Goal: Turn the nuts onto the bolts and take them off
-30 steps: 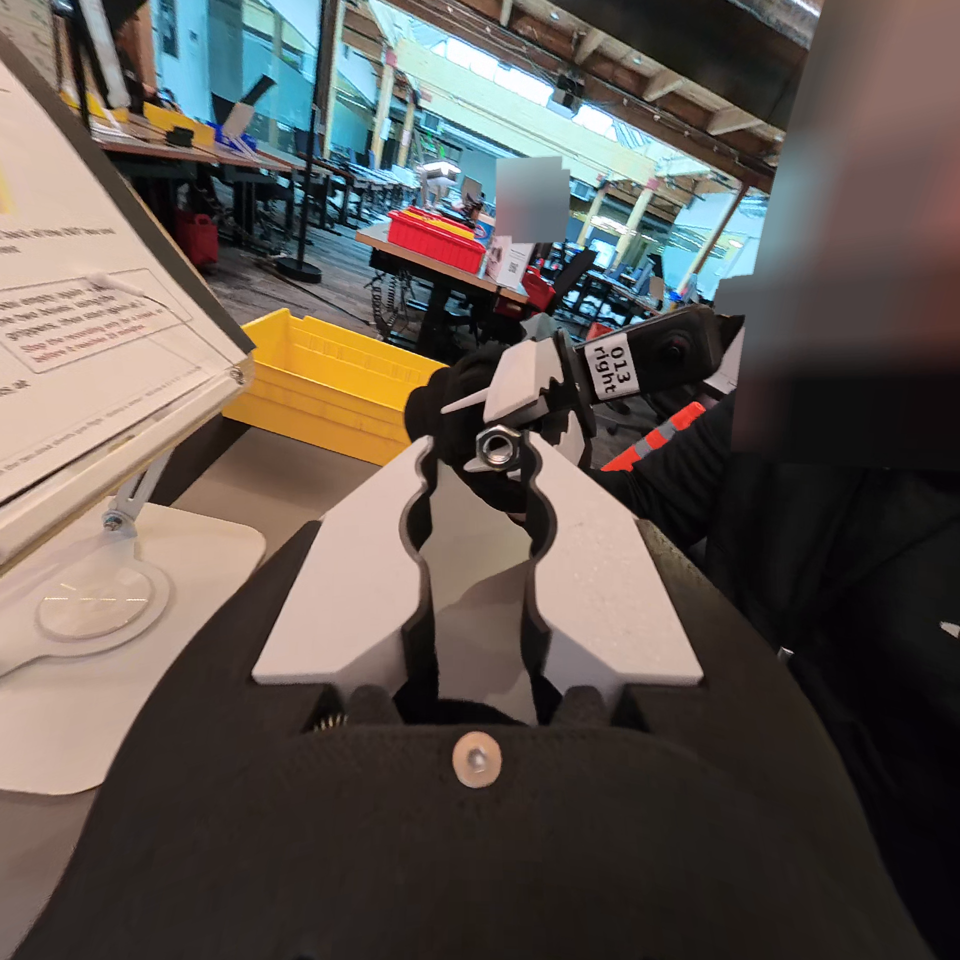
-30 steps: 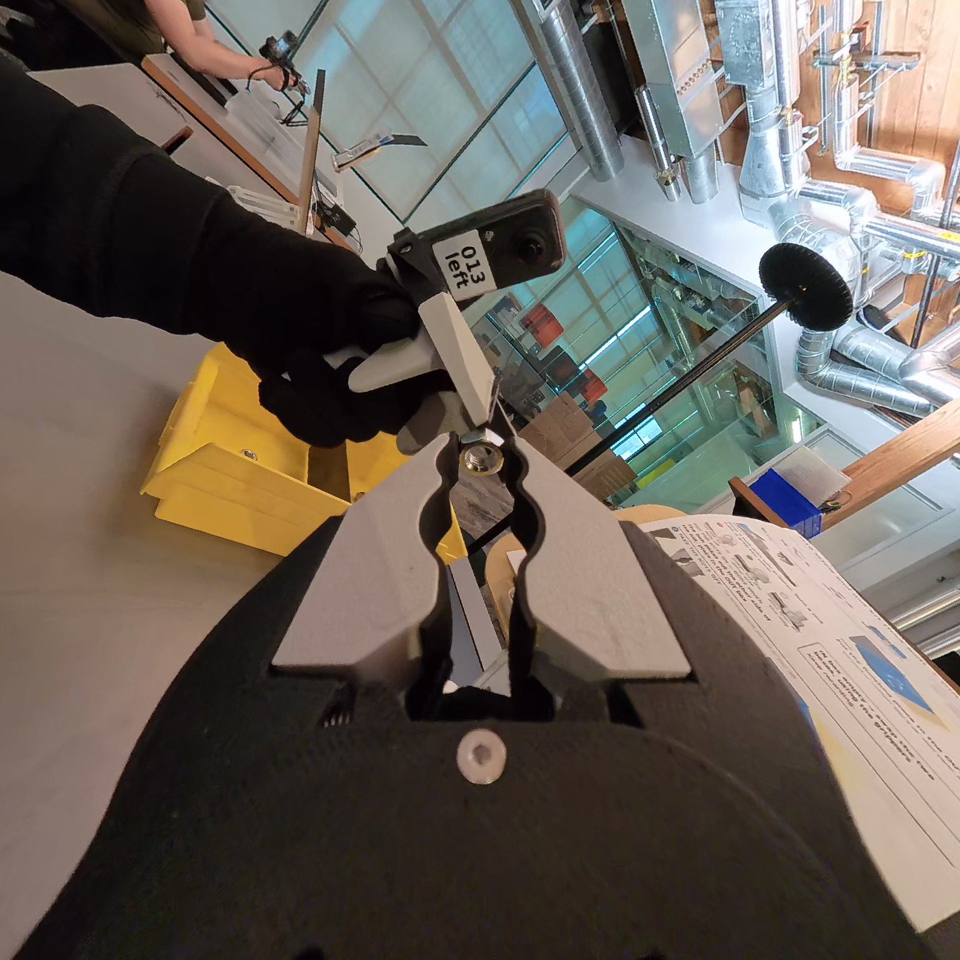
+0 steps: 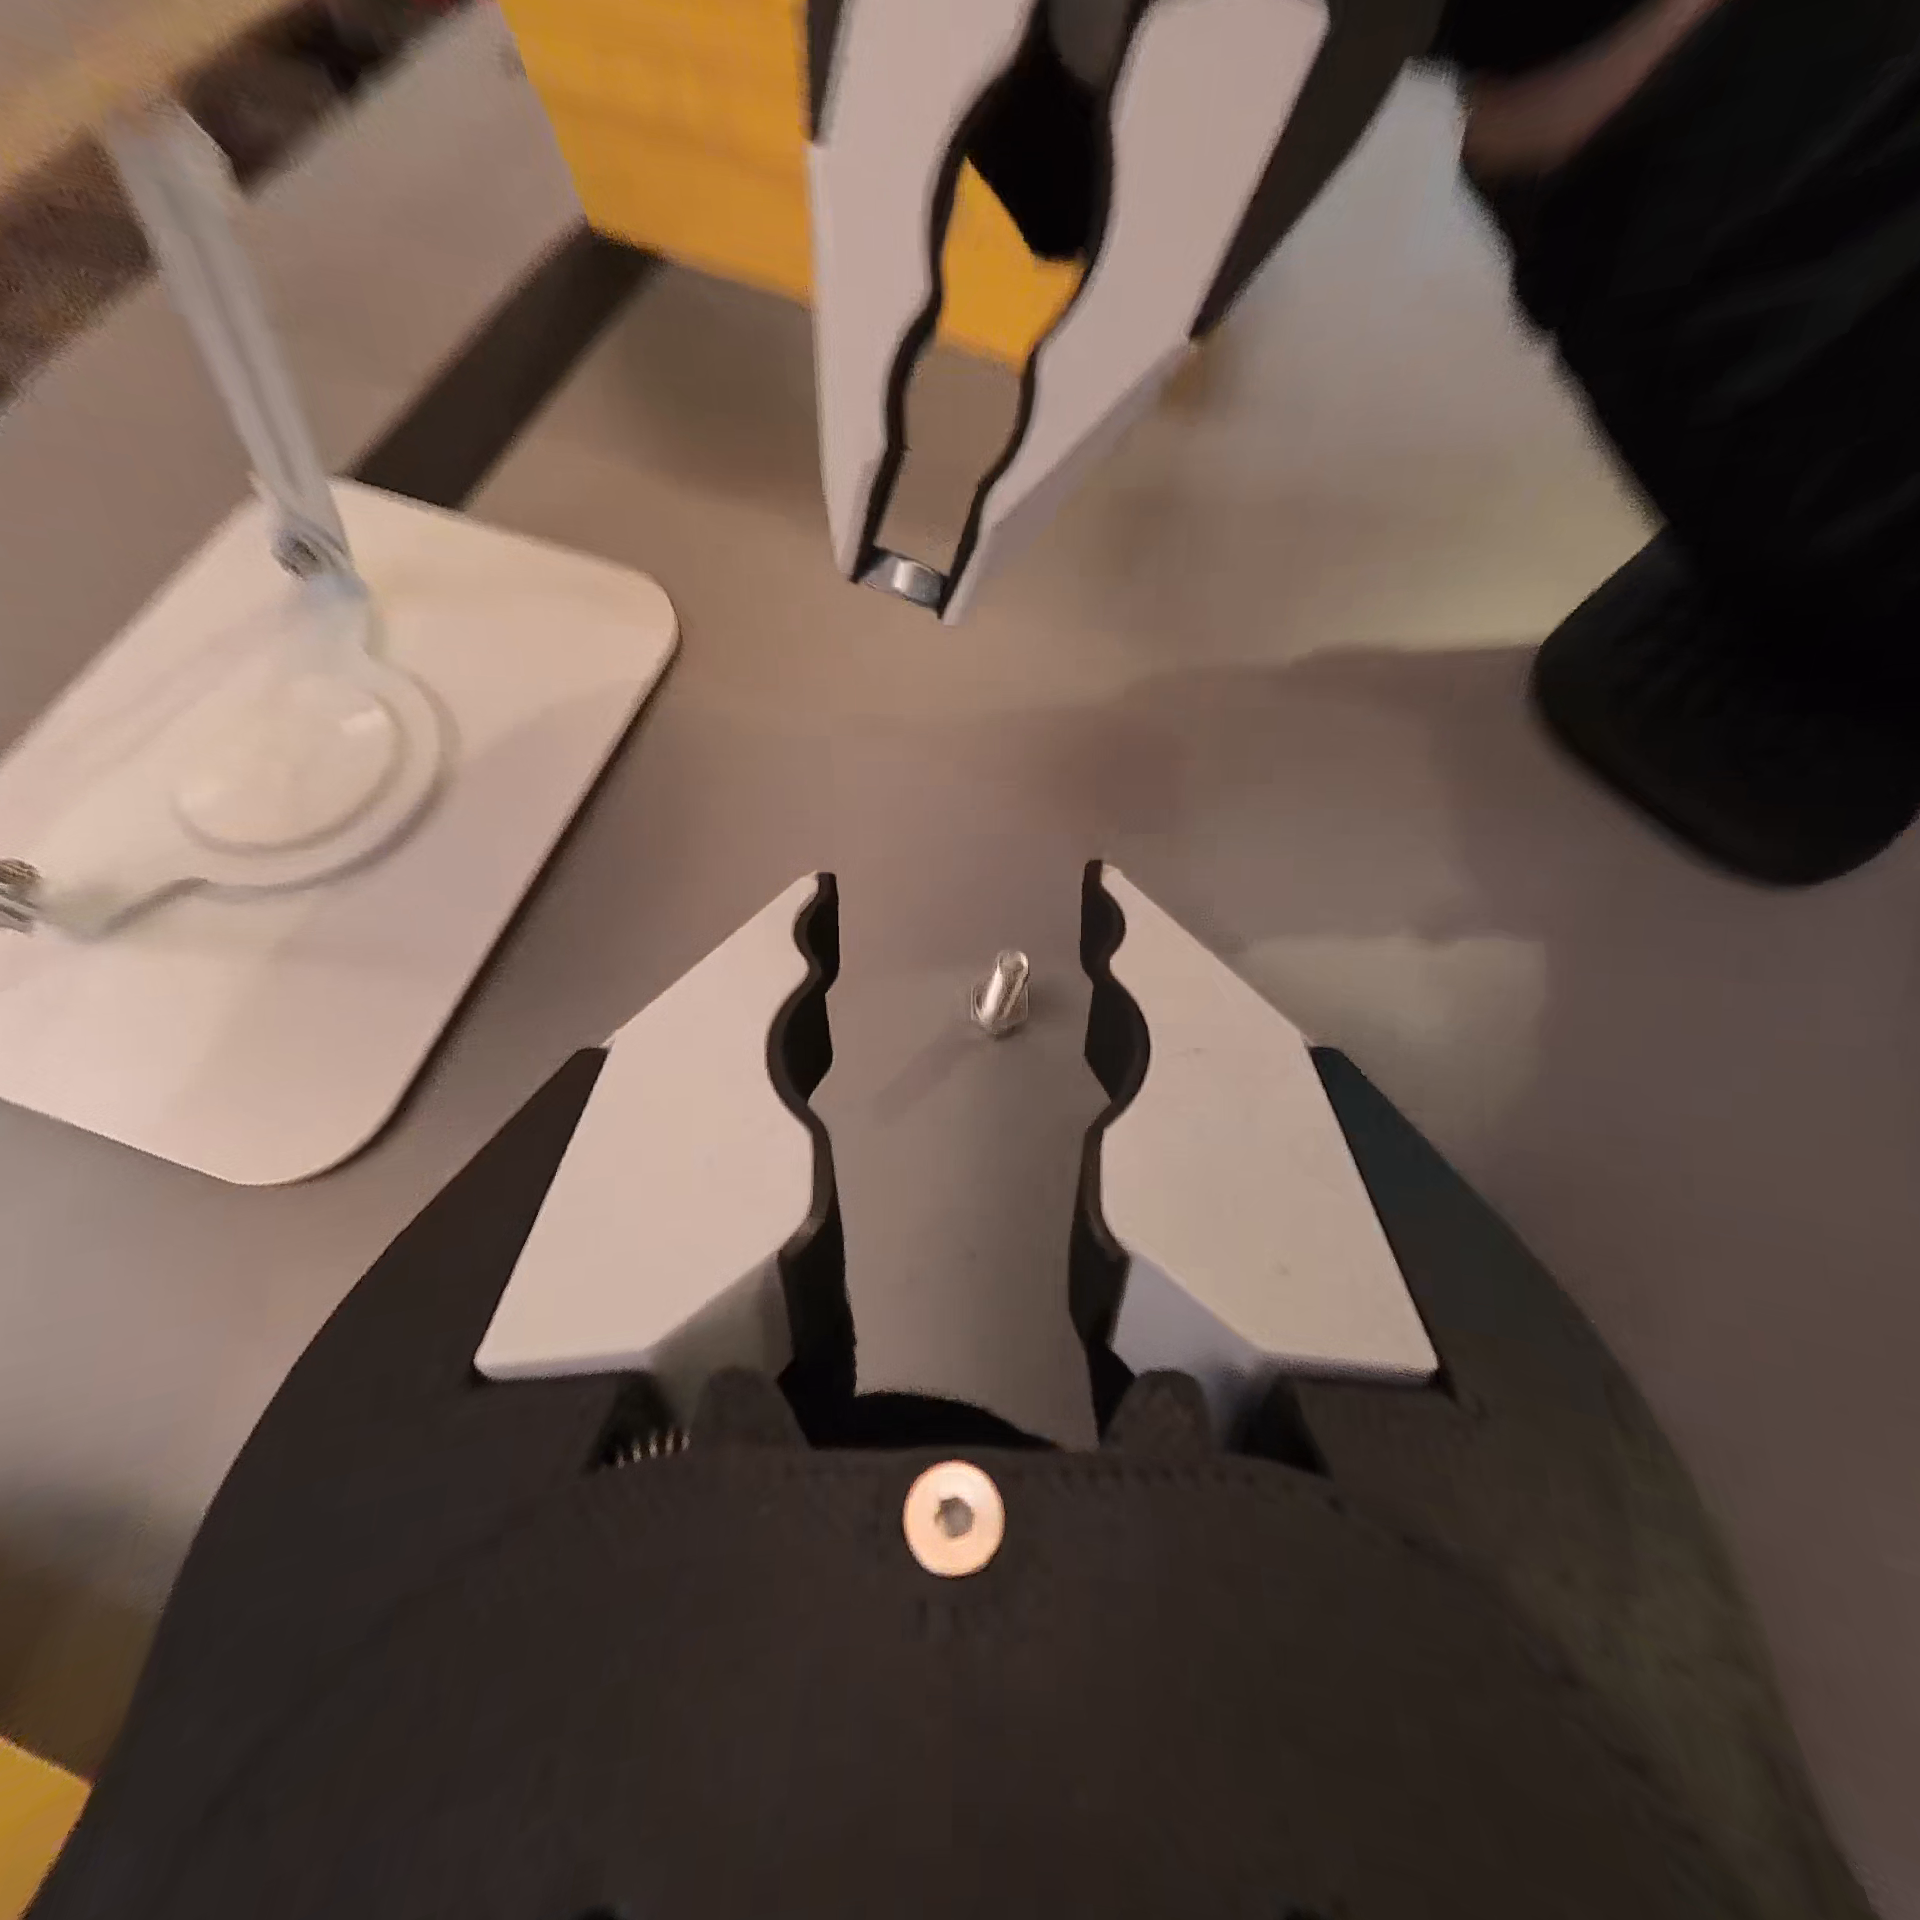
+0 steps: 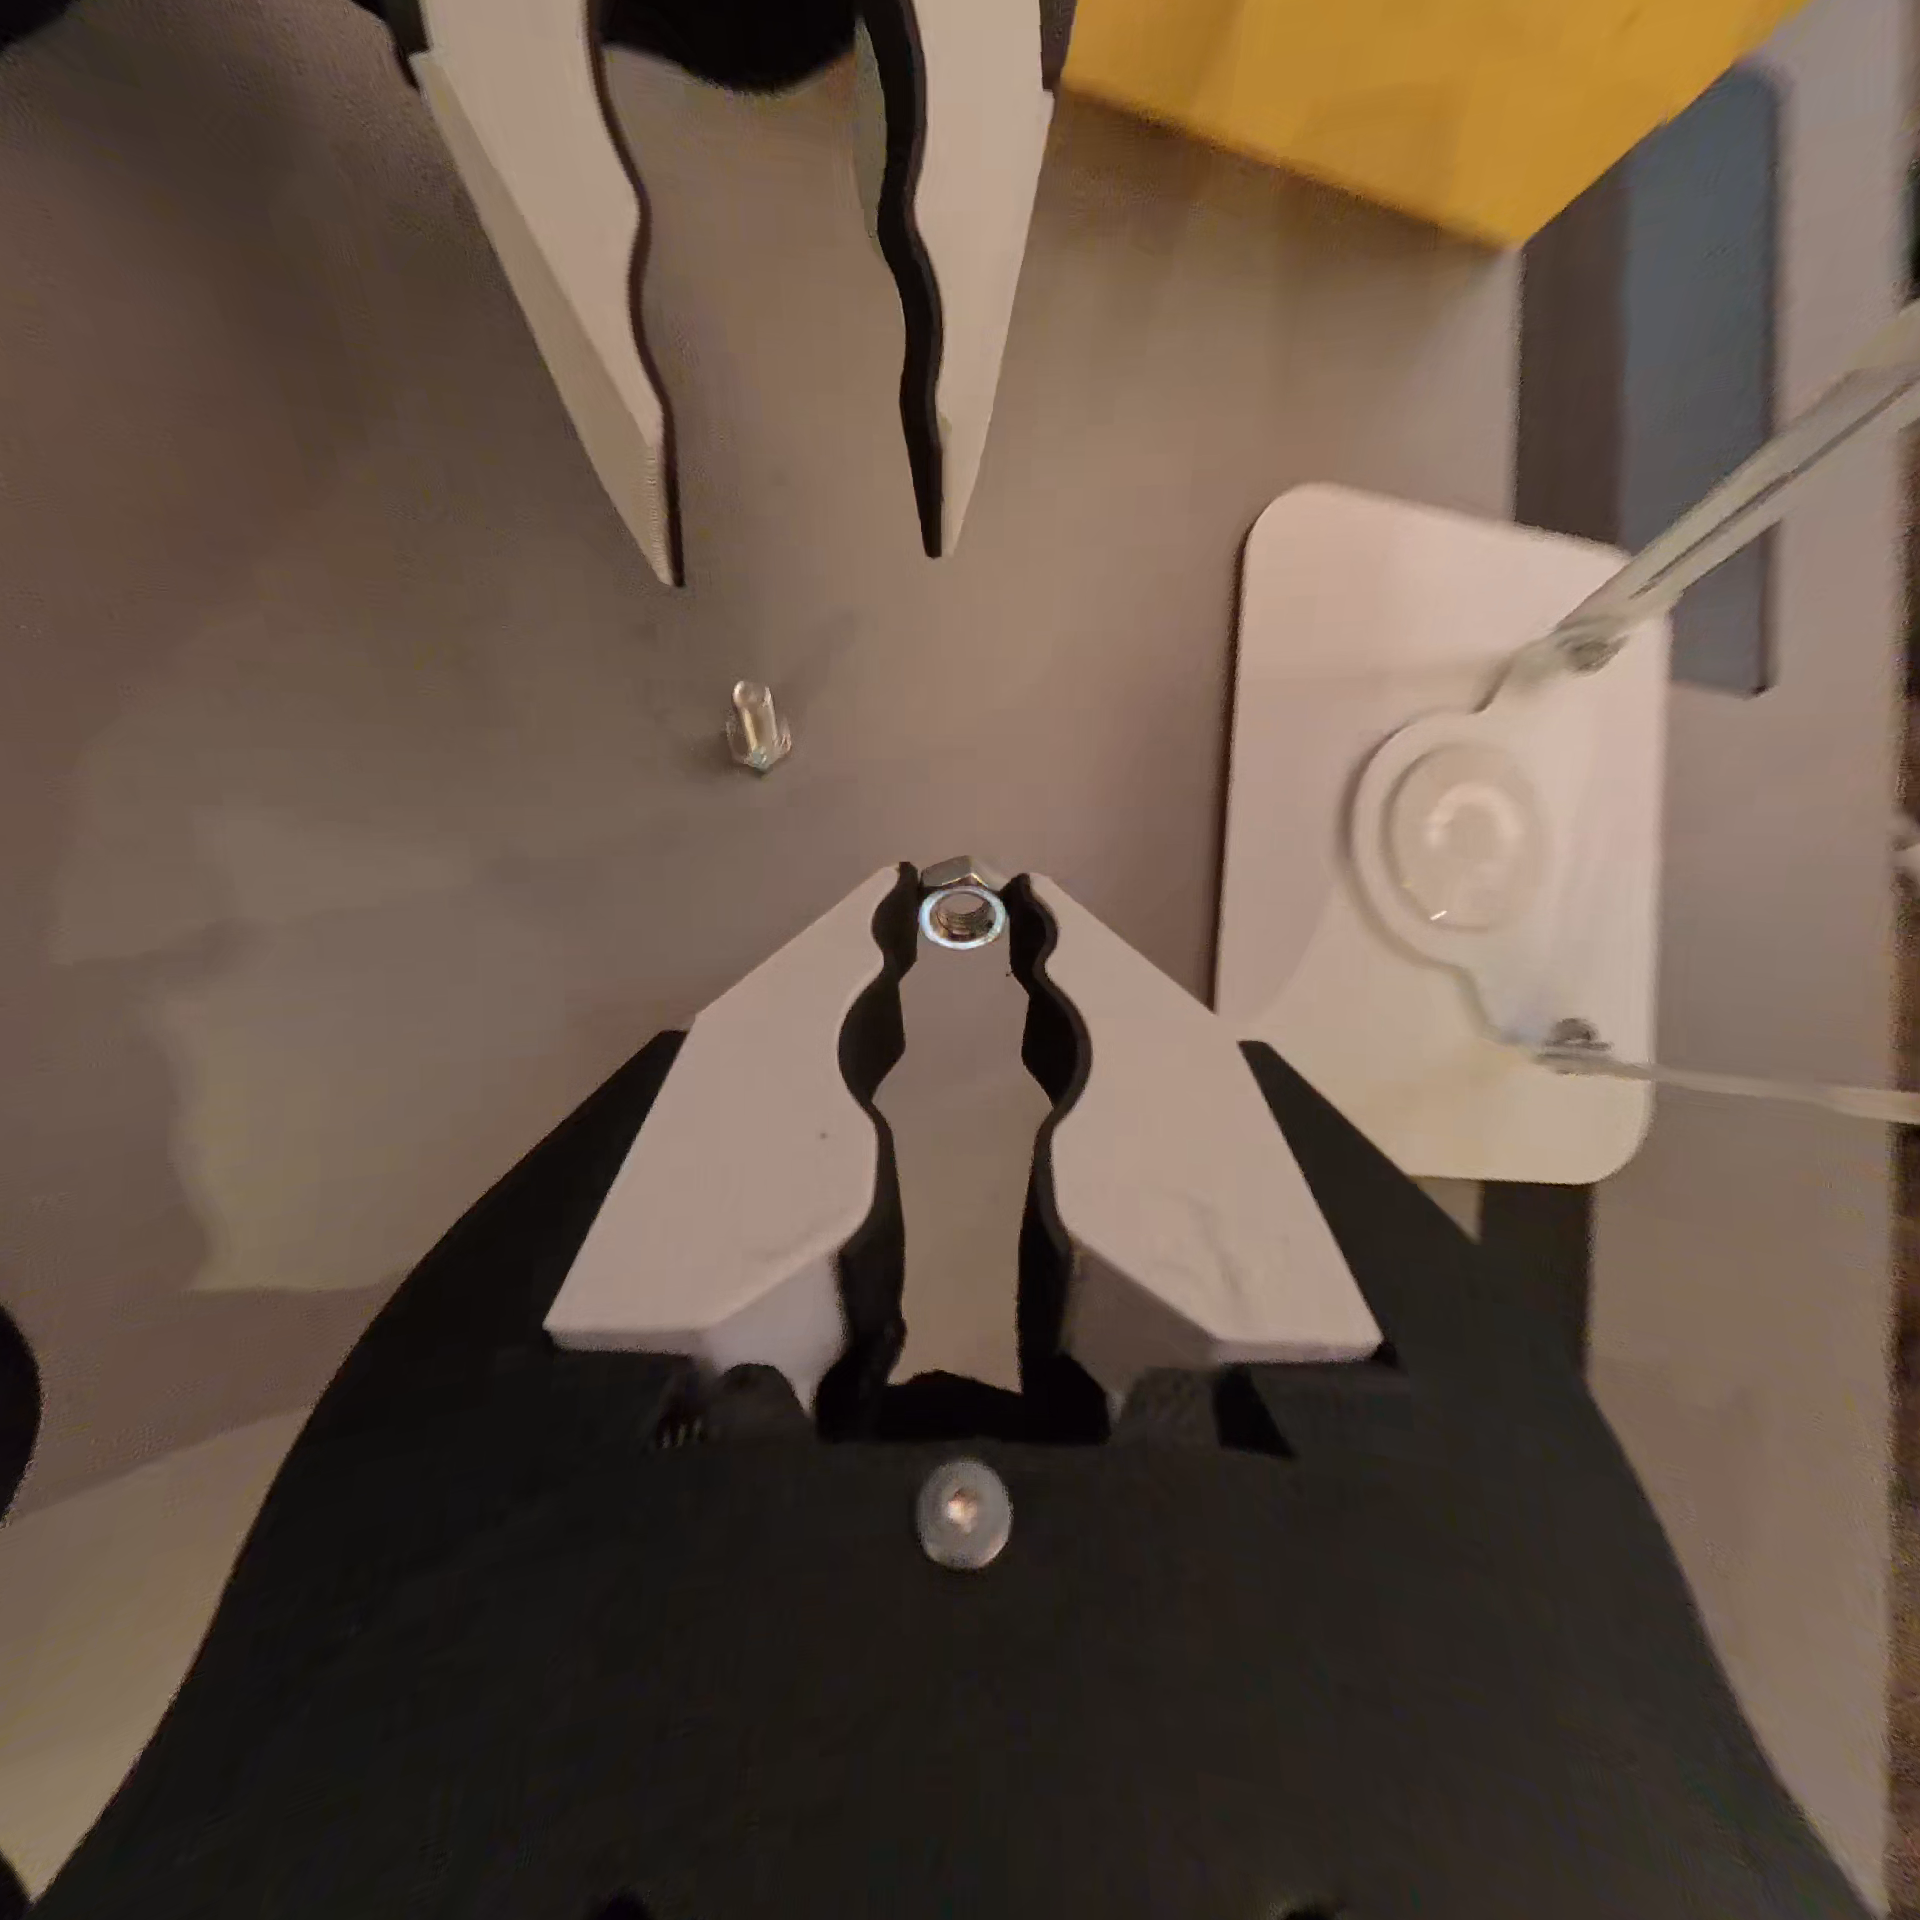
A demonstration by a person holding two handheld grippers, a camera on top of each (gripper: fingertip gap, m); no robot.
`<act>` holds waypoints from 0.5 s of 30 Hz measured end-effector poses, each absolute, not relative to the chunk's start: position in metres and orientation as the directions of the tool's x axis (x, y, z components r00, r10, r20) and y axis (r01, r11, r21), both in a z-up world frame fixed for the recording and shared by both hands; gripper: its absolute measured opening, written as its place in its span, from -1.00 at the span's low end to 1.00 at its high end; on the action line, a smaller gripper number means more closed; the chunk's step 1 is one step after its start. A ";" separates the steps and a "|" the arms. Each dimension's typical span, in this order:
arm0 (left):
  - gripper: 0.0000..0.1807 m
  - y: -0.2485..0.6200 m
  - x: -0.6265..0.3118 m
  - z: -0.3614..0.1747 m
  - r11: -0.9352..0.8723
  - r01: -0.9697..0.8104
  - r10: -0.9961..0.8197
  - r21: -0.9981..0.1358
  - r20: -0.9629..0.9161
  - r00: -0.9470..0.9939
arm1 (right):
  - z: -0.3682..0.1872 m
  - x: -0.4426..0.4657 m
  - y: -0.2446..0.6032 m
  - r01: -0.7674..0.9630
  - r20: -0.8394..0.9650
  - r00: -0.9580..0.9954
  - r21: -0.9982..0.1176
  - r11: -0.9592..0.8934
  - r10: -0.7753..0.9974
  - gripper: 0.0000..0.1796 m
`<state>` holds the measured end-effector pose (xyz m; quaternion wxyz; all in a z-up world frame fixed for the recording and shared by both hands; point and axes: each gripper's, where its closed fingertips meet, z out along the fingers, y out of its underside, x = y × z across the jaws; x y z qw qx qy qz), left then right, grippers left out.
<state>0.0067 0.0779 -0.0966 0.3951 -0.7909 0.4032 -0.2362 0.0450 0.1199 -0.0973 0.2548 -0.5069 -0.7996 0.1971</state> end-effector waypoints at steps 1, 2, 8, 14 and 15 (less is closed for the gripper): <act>-0.49 0.077 0.009 -0.105 -0.365 -0.476 -0.827 -0.800 0.044 0.560 | -0.107 0.047 0.120 0.735 0.175 -0.358 -0.552 0.392 0.917 -0.83; -0.48 0.077 0.010 -0.113 -0.367 -0.495 -0.829 -0.788 0.035 0.558 | -0.116 0.050 0.120 0.758 0.144 -0.360 -0.530 0.379 0.922 -0.83; -0.48 0.074 0.015 -0.127 -0.375 -0.510 -0.834 -0.774 0.041 0.550 | -0.158 0.053 0.114 0.828 0.012 -0.374 -0.447 0.340 0.927 -0.83; -0.49 0.072 0.010 -0.130 -0.384 -0.511 -0.830 -0.769 0.046 0.556 | -0.179 0.053 0.109 0.852 -0.055 -0.385 -0.406 0.331 0.921 -0.83; -0.49 0.072 0.009 -0.131 -0.385 -0.512 -0.830 -0.768 0.045 0.557 | -0.182 0.053 0.108 0.854 -0.064 -0.387 -0.400 0.331 0.920 -0.83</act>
